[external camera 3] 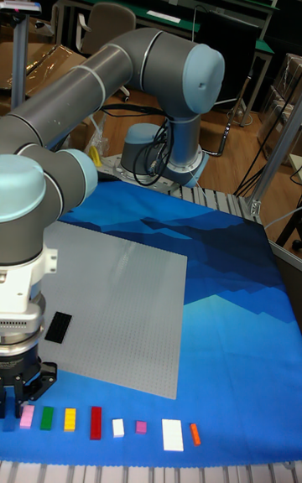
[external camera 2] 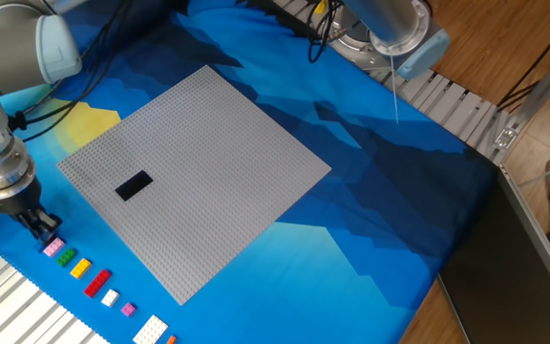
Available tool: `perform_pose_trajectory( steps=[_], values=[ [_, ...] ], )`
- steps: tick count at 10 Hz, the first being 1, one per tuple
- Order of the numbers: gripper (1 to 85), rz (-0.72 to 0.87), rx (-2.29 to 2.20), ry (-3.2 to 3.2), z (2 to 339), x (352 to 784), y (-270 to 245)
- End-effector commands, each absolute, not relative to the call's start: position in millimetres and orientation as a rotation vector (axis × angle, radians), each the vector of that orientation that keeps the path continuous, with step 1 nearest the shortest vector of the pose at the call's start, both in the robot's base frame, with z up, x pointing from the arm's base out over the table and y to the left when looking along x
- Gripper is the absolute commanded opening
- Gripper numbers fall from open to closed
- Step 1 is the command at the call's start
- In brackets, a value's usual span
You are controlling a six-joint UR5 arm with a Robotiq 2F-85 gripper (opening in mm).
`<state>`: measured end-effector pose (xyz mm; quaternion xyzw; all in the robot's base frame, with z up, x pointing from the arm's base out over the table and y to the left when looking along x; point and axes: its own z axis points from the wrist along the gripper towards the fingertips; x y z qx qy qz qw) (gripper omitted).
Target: Stack small Lego blocks one on top of the other
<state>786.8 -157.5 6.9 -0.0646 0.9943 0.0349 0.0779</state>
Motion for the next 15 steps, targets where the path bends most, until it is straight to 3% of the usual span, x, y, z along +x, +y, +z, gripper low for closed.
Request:
perform_pose_trajectory(
  steps=[1, 4, 8, 11, 15],
  values=[
    [1.0, 0.109, -0.157, 2.990, 22, 784, -160],
    [1.0, 0.094, -0.056, 3.006, 68, 760, -163],
    [1.0, 0.097, 0.114, 2.990, 96, 708, -136],
    [1.0, 0.097, 0.213, 2.967, 86, 683, -129],
    [1.0, 0.136, 0.241, 2.955, 83, 687, -120]
  ],
)
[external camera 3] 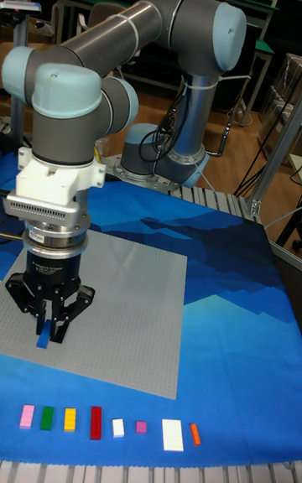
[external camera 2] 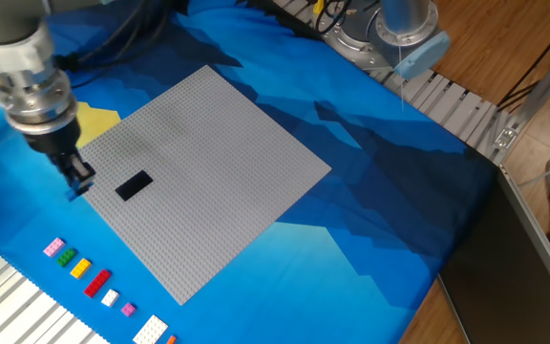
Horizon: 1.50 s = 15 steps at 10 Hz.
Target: Stack small Lego blocks one on top of the other
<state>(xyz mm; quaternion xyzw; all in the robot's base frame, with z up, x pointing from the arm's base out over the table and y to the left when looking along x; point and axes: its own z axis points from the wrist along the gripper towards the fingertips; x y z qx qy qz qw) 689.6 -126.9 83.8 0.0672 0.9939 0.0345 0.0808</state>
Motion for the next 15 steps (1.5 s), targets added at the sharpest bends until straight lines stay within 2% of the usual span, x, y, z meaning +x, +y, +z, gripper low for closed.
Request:
perform_pose_trajectory(
  steps=[1, 4, 7, 11, 12, 13, 15],
  values=[
    [1.0, 0.141, 0.209, 2.943, 83, 691, -119],
    [1.0, 0.084, 0.087, 2.923, 84, 697, -127],
    [1.0, 0.166, 0.103, 2.919, 85, 695, -113],
    [1.0, 0.168, 0.098, 2.927, 65, 664, -110],
    [1.0, 0.146, 0.090, 2.894, 65, 667, -113],
    [1.0, 0.195, 0.132, 2.864, 74, 670, -107],
    [1.0, 0.120, 0.166, 2.908, 68, 653, -122]
  ],
)
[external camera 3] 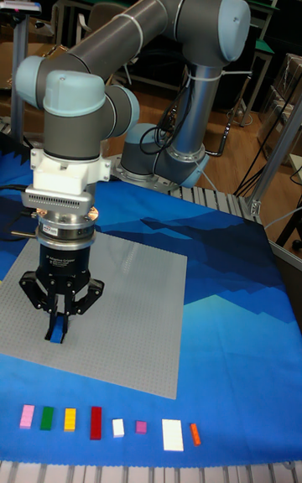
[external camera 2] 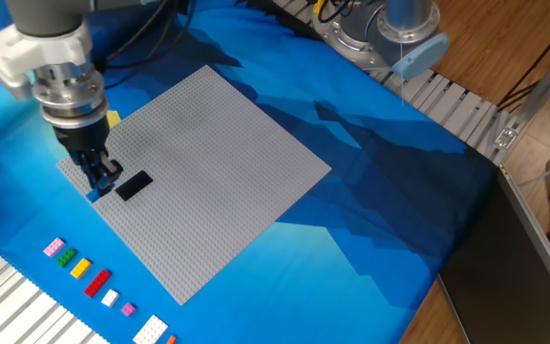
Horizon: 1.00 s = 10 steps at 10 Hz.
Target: Stack small Lego blocks one on top of the other
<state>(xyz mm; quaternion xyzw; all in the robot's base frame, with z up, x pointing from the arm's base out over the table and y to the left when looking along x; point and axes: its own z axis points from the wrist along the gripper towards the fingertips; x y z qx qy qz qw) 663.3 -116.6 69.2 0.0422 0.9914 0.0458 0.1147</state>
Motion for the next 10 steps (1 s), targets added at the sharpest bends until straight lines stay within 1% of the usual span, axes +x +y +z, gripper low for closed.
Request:
perform_pose_trajectory(
  steps=[1, 2, 5, 10],
  values=[
    [1.0, 0.114, 0.170, 2.909, 58, 647, -126],
    [1.0, 0.165, 0.187, 2.894, 50, 645, -119],
    [1.0, 0.175, 0.208, 2.917, 42, 634, -119],
    [1.0, 0.198, 0.241, 2.889, 35, 636, -117]
  ],
)
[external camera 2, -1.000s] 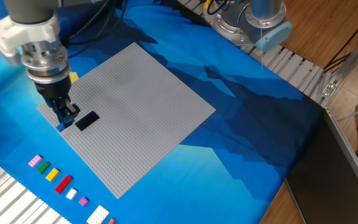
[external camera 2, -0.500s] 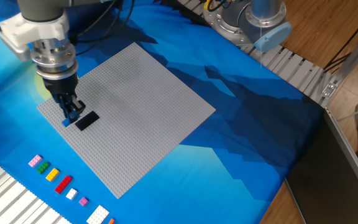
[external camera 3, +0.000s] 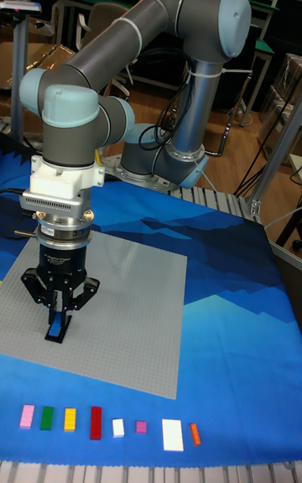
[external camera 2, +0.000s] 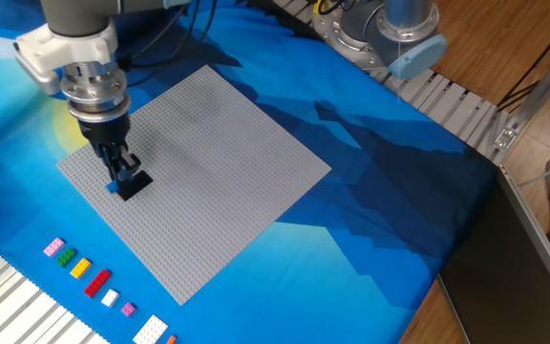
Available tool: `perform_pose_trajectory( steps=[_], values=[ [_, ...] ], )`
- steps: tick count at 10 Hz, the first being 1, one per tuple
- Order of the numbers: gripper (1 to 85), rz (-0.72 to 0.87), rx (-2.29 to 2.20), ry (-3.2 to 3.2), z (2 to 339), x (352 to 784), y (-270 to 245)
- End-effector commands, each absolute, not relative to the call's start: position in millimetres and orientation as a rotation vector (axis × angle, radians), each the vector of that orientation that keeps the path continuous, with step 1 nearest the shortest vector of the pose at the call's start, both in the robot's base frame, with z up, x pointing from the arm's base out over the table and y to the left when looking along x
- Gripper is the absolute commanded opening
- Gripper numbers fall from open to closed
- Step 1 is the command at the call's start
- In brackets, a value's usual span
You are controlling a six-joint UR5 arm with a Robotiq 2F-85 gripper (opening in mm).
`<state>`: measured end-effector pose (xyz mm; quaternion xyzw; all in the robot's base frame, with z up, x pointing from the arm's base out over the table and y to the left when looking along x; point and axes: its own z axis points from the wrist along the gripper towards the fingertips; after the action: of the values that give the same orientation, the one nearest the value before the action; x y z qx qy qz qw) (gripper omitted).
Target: Stack small Lego blocks one on top of the other
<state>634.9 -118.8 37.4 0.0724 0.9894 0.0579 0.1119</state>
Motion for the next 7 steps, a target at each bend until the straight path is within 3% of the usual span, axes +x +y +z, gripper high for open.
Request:
perform_pose_trajectory(
  steps=[1, 7],
  values=[
    [1.0, 0.189, 0.240, 2.889, 33.4, 635.5, -118.4],
    [1.0, 0.155, 0.229, 2.886, 25.0, 636.1, -122.8]
  ],
)
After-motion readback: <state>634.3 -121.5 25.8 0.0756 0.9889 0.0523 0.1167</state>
